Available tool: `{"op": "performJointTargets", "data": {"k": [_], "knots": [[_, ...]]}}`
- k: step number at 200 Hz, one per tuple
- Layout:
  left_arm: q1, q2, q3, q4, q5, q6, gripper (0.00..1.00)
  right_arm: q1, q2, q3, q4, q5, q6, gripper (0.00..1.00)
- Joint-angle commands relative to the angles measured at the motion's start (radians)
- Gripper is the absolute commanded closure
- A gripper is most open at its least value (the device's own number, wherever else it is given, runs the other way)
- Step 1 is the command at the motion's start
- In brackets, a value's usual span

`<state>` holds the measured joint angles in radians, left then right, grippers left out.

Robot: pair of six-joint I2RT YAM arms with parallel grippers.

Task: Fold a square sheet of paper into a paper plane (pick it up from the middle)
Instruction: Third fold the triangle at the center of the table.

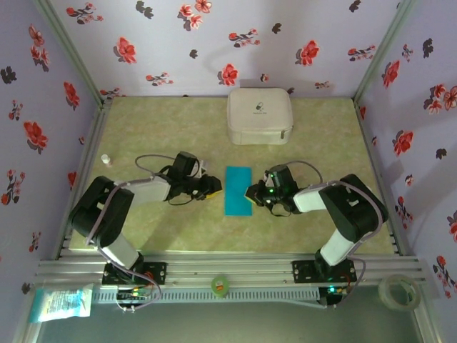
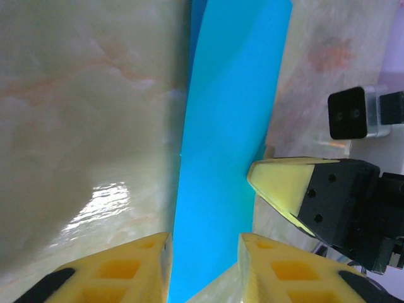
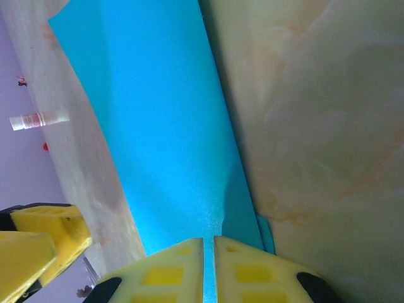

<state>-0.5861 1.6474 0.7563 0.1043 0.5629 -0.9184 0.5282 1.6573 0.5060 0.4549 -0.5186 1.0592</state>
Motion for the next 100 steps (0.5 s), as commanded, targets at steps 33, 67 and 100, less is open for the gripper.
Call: {"op": "performJointTargets", "data": {"k": [33,67,100], "knots": [[-0.030,0.102,0.074,-0.022,0.043,-0.006,0.70,0.021,0.040,-0.006,-0.022,0.066,0.010,0.87],[-0.040,0.136,0.090,-0.031,0.040,0.007,0.70,0.021,0.029,-0.002,-0.048,0.078,0.001,0.87],[-0.044,0.161,0.095,-0.034,0.038,0.014,0.71,0.021,0.029,-0.003,-0.054,0.080,-0.002,0.86]]}}
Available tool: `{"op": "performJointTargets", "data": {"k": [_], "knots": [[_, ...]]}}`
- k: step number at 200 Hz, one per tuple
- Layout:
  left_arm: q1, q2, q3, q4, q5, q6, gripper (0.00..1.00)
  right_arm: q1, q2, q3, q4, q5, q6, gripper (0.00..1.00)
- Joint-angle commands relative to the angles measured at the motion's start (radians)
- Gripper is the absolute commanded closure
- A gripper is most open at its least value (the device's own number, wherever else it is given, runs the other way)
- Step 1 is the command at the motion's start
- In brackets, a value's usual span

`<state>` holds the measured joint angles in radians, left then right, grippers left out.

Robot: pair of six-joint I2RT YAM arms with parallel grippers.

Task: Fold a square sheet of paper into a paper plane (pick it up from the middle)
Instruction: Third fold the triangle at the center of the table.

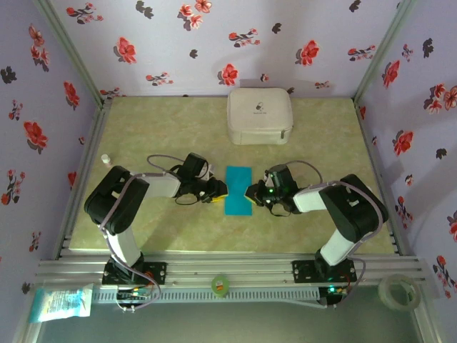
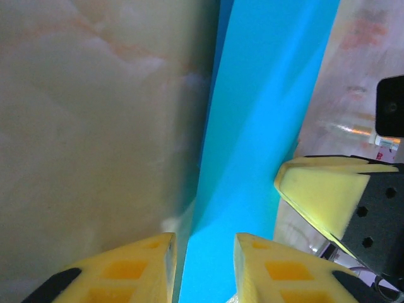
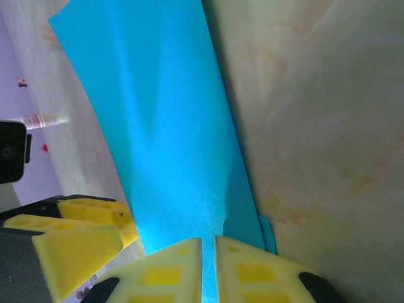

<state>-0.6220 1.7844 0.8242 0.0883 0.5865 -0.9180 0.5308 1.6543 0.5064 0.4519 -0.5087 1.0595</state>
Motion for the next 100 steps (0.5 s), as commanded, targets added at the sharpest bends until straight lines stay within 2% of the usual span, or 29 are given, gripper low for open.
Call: {"op": "performJointTargets", "data": {"k": [1,50,100], "knots": [[-0.008,0.024,0.027,-0.018,0.015,0.014,0.71,0.018,0.033,-0.003,-0.052,0.070,-0.003,0.86],[-0.010,0.038,0.028,-0.018,0.018,0.018,0.73,0.018,0.035,-0.002,-0.054,0.071,-0.003,0.86],[-0.010,0.033,0.023,0.003,0.024,0.009,0.80,0.018,0.030,0.005,-0.065,0.073,-0.007,0.84]]}}
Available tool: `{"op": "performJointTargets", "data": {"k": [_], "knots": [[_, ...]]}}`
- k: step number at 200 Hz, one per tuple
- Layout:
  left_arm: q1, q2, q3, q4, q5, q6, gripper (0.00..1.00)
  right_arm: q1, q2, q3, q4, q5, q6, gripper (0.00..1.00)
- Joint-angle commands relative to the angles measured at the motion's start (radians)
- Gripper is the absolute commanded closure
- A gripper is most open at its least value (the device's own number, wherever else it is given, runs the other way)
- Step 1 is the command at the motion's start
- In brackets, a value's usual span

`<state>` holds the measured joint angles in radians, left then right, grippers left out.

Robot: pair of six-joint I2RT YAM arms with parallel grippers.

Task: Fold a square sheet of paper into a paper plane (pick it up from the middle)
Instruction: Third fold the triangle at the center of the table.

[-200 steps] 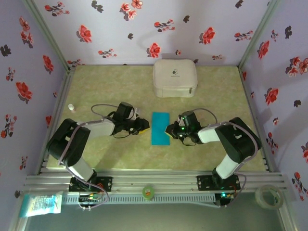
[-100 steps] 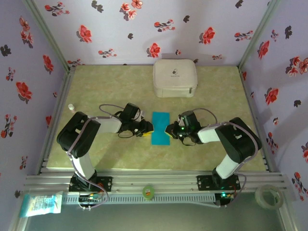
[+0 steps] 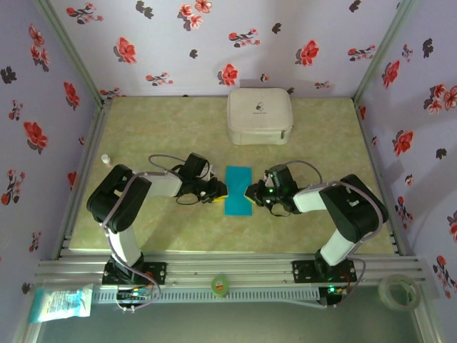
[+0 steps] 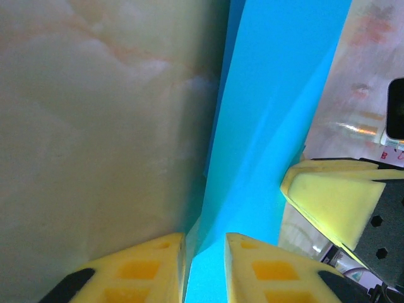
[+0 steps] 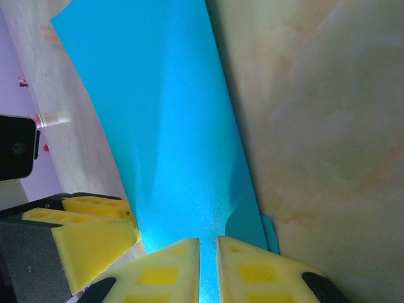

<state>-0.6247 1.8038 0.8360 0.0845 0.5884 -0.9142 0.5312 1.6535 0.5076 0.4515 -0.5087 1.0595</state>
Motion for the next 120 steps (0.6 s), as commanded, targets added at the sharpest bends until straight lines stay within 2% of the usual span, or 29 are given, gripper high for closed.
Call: {"op": "performJointTargets", "data": {"k": [1,42,77,101,120], "knots": [[-0.007,0.013,0.012,0.008,0.022,0.005,0.80,0.018,0.031,0.004,-0.066,0.073,-0.007,0.85],[-0.007,-0.017,-0.004,0.011,-0.005,0.002,0.89,0.018,0.019,0.008,-0.091,0.085,-0.016,0.83],[-0.007,-0.058,-0.021,0.034,-0.014,-0.020,0.98,0.020,-0.021,0.028,-0.137,0.090,-0.050,0.77],[-0.007,-0.102,-0.042,0.036,-0.042,-0.042,1.00,0.043,-0.098,0.084,-0.266,0.130,-0.138,0.70],[-0.005,-0.137,-0.059,0.022,-0.068,-0.081,1.00,0.089,-0.172,0.141,-0.415,0.242,-0.236,0.67]]}}
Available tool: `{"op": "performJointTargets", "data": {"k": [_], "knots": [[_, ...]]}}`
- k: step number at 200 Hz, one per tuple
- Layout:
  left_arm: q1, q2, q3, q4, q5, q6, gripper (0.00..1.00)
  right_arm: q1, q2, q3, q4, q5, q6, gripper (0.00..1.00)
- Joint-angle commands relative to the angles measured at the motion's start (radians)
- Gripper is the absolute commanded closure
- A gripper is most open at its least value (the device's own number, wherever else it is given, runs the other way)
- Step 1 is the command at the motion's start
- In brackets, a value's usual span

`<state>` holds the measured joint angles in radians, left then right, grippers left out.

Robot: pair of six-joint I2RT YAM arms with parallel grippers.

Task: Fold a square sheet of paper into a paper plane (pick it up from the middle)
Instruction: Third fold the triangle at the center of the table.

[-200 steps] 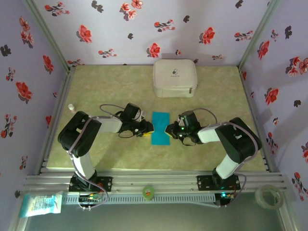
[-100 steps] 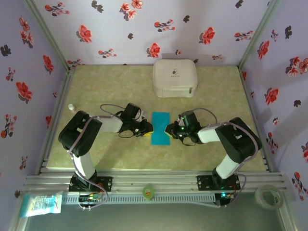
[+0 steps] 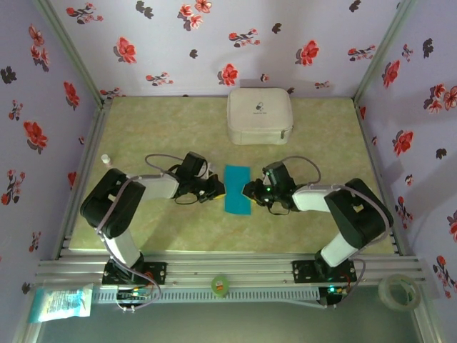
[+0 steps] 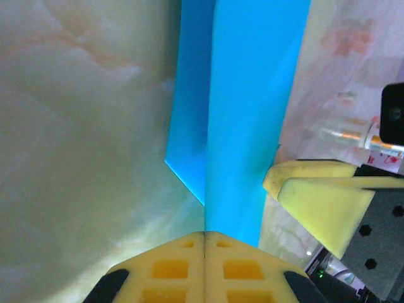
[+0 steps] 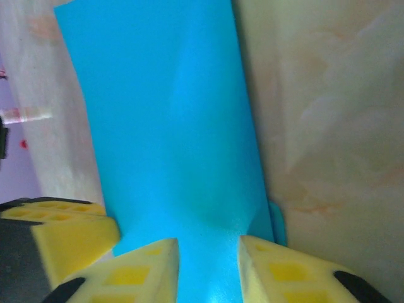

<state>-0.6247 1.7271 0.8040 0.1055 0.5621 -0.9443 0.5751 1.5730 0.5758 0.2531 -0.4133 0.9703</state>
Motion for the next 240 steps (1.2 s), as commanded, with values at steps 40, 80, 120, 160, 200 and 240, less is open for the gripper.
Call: {"op": "performJointTargets", "data": {"k": [40,80,120,160,200,240], "knots": [[-0.003,-0.121,-0.052,-0.015,-0.070,-0.118,1.00,0.241,-0.218,0.050,-0.191,0.419,-0.454,0.63],[0.000,-0.116,-0.047,-0.015,-0.067,-0.131,1.00,0.435,-0.220,-0.029,-0.021,0.571,-0.804,0.56],[0.003,-0.122,-0.032,-0.046,-0.067,-0.114,1.00,0.586,-0.148,-0.043,0.085,0.692,-0.992,0.53],[0.005,-0.126,-0.016,-0.079,-0.074,-0.094,1.00,0.650,-0.075,-0.026,0.115,0.887,-1.051,0.50],[0.005,-0.122,-0.019,-0.066,-0.069,-0.100,1.00,0.678,-0.029,-0.022,0.138,0.955,-1.097,0.50],[0.005,-0.120,-0.026,-0.044,-0.065,-0.109,1.00,0.691,0.000,-0.022,0.148,0.948,-1.108,0.51]]}}
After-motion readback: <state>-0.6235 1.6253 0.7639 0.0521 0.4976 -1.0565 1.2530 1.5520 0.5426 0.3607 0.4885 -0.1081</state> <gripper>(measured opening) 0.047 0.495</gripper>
